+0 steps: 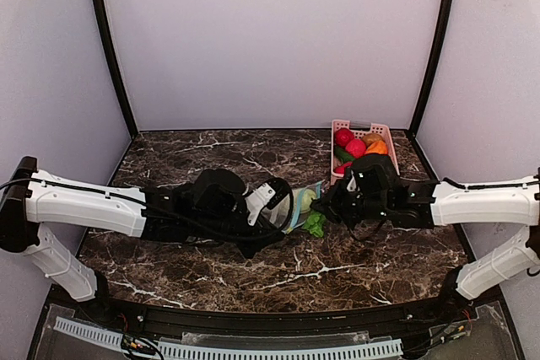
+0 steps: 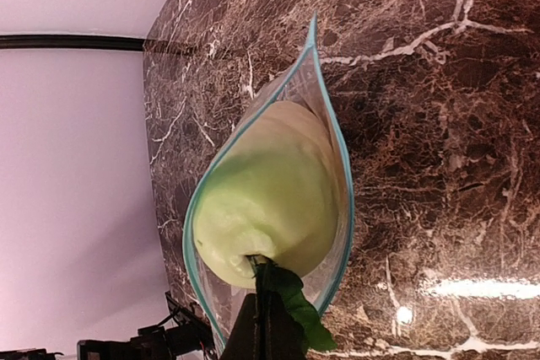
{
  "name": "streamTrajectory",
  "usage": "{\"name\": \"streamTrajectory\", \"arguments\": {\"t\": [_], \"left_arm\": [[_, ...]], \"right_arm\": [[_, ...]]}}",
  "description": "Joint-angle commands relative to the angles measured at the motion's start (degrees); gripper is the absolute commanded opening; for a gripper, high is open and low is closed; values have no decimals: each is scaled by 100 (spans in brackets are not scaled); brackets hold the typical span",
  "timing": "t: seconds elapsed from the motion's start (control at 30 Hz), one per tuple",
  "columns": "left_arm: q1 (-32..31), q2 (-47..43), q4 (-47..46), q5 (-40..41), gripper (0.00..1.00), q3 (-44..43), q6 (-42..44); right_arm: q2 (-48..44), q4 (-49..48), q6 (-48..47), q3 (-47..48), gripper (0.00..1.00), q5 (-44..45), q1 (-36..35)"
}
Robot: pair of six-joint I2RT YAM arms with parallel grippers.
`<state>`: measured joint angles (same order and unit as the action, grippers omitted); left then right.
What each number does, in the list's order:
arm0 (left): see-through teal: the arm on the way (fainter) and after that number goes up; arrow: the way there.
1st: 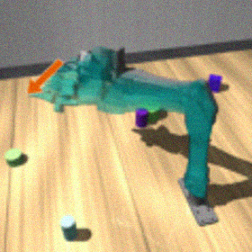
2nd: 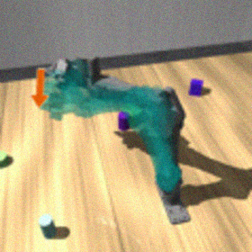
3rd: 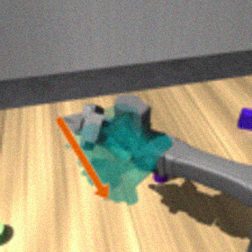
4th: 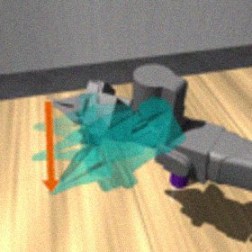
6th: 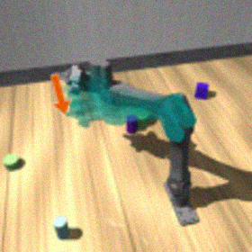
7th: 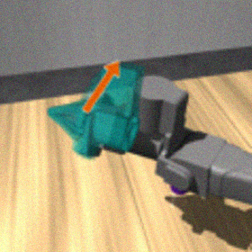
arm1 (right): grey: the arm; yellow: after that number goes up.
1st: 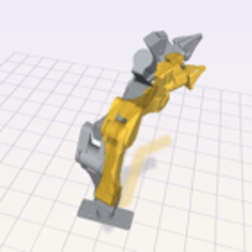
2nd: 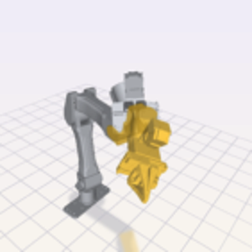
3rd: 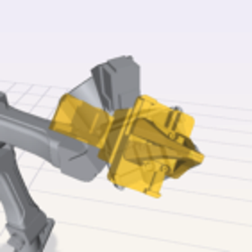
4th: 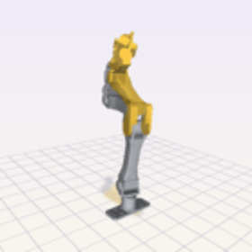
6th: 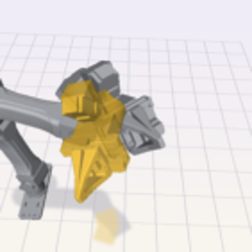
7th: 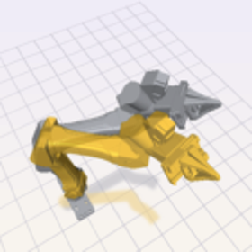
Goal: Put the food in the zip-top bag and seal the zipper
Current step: Adjust the fake vegetable in the zipper food storage bag.
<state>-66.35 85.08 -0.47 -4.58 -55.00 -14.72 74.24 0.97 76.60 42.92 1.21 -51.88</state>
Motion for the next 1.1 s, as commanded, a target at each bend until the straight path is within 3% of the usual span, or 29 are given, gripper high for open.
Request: {"name": "streamTrajectory", "arguments": {"t": [0.0,0.63,0.9,1.07], "left_arm": [[25,92,-112,-162,1,-131,127],[472,-20,-971,-607,1,123,-273],[526,16,-1054,-695,1,164,-351],[526,-58,-1165,-860,1,140,-413]], "right_arm": [[394,-360,30,409,0,-93,46],[2115,-1418,-635,1024,0,-1922,46],[2088,-1992,-1176,1013,0,-2787,46],[1752,-2109,-1261,673,0,-2798,46]]}}
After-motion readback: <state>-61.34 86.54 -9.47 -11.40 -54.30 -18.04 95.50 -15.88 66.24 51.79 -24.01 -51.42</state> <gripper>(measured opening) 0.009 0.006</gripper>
